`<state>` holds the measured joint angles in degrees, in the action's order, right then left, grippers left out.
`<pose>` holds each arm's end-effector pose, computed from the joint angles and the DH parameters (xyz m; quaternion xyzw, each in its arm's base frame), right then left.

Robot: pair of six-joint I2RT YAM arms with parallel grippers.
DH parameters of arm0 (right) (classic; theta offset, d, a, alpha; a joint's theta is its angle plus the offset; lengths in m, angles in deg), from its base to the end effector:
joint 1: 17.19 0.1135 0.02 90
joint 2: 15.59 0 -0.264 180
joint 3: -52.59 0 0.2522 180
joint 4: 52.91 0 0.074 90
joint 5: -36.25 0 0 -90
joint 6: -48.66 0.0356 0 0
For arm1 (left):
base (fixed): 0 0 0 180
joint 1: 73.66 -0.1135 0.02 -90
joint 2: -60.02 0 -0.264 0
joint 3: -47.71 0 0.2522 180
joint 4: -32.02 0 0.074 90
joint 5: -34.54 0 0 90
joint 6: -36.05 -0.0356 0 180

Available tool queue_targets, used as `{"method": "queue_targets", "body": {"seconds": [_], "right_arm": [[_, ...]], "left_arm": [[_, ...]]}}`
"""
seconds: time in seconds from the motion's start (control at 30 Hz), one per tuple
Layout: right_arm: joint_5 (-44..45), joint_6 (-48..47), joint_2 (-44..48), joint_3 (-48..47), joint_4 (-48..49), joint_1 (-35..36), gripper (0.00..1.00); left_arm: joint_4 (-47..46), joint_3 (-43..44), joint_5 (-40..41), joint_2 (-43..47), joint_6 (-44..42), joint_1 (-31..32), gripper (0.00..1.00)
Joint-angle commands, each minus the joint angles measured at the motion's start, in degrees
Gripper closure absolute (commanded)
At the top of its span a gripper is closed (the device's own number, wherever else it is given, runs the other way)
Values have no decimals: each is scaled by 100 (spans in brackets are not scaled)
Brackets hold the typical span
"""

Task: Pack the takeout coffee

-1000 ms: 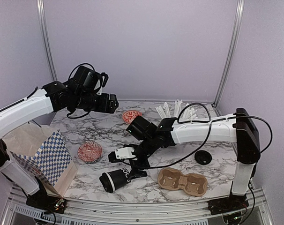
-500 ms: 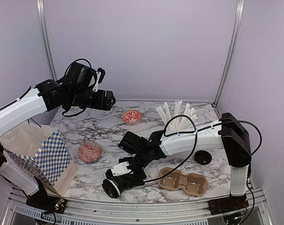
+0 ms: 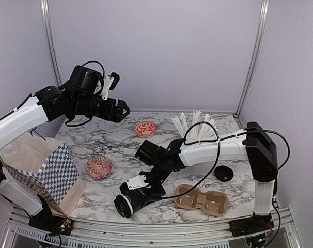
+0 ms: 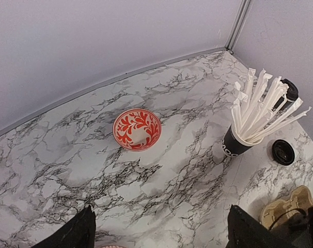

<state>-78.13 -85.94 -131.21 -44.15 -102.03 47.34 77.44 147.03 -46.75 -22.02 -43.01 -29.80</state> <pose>0.1642 0.3789 0.1713 -0.8051 0.5235 0.2364 0.1478 0.2349 -0.2182 0.3984 0.2049 0.8313 -0.1780 0.4850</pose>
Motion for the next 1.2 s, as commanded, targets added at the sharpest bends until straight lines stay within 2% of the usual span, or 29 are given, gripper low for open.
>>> {"method": "queue_targets", "body": {"seconds": [0.0,0.23,0.4,0.6,1.17], "right_arm": [[-1111,416,694,-234,-416,-663,39],[-2705,1368,1147,-949,-562,-1800,37],[-3026,1684,1185,-1307,-564,-2170,36],[-3153,1712,1335,-1228,-498,-2191,35],[-3313,1669,1515,-1055,-451,-2195,34]], "left_arm": [[5,297,-461,404,-616,-8,10],[-198,286,-1944,1091,-1857,340,8],[-141,150,-2576,1431,-2110,438,5],[280,115,-2816,1099,-2062,573,5],[753,132,-2385,532,-2191,752,9]]}}
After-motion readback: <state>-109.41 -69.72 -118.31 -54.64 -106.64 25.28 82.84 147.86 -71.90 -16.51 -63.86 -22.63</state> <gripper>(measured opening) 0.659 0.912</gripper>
